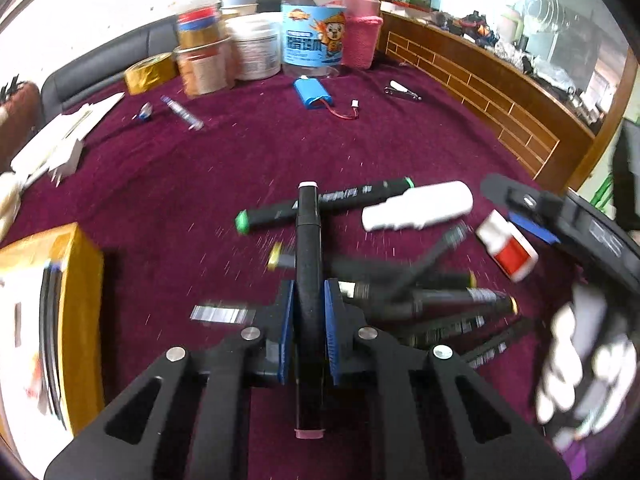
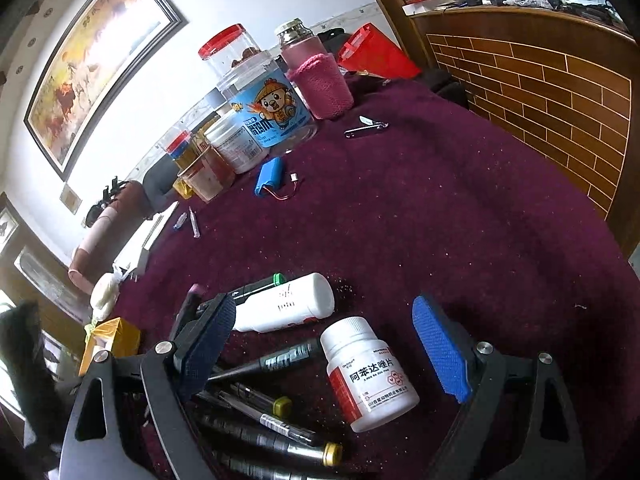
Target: Organize rigid objects
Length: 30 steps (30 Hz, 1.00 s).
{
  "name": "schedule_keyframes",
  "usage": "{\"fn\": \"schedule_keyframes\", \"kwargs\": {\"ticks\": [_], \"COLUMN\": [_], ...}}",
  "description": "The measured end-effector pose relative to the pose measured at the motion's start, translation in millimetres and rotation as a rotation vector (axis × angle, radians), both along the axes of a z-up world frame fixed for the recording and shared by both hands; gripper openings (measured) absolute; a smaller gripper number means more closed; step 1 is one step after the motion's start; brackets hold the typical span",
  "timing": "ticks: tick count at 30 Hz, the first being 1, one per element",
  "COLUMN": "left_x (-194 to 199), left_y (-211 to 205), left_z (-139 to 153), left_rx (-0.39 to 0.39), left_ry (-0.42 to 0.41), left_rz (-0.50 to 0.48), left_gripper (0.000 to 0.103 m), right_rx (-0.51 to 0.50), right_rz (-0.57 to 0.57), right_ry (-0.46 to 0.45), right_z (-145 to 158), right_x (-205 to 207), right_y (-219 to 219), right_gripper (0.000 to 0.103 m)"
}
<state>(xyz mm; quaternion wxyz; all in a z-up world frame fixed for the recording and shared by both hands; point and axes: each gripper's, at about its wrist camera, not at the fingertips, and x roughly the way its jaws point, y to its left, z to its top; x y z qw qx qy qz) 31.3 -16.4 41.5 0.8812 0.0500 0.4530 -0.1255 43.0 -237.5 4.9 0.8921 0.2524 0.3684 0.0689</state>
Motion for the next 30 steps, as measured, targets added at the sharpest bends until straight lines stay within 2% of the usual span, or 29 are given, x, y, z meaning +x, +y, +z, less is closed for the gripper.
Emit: {"fn": "schedule_keyframes", "kwargs": {"ticks": [6,9,13,15,19,20,21,25,30], "left_x": [-50,-60,-56,-47,-51,-53,-55,-64,-89], "left_y": [31,36,39,39,26,25,25,44,57], "left_z": [11,7,-11,-20,-22,-22,-22,-20,-8], "left_rx": [-0.058,-0.058,-0.063,-0.079,-0.021,-0.016,-0.024,-0.149,-0.239], "left_ry": [-0.009,-0.015,0.034,0.070,0.011,0.000,-0.007,0.019,-0.004], "left_rz": [0.021,0.035,0.060,0.070,0.057,0.054,0.052,0.085,0.069], "left_gripper": [0.012,0.012,0.012,0.016,0.017,0.012,0.012,0.012,0.012], "right_rx": [0.004,-0.001,-0.019,-0.026,-0.025,-0.025,-0.026,-0.036,-0.036], "right_rz": [-0.004,-0.005,-0.009,-0.012,-0.023,-0.024,-0.025,-0.032,-0.042], "right_ry": [0.022,0.026,0.035,0.042,0.043,0.046,0.051,0.064,0.064], "right_z": [-4,-5,-6,-7,-7,-8,-9,-11,-11], "right_x": [0,-1,-3,-2,-3,-3,-3,-2,-3], "right_y": [-1,0,1,2,0,-1,-1,0,-1], "right_gripper": [0.087,0.087,0.087,0.087,0.087,0.087,0.087,0.087,0.087]}}
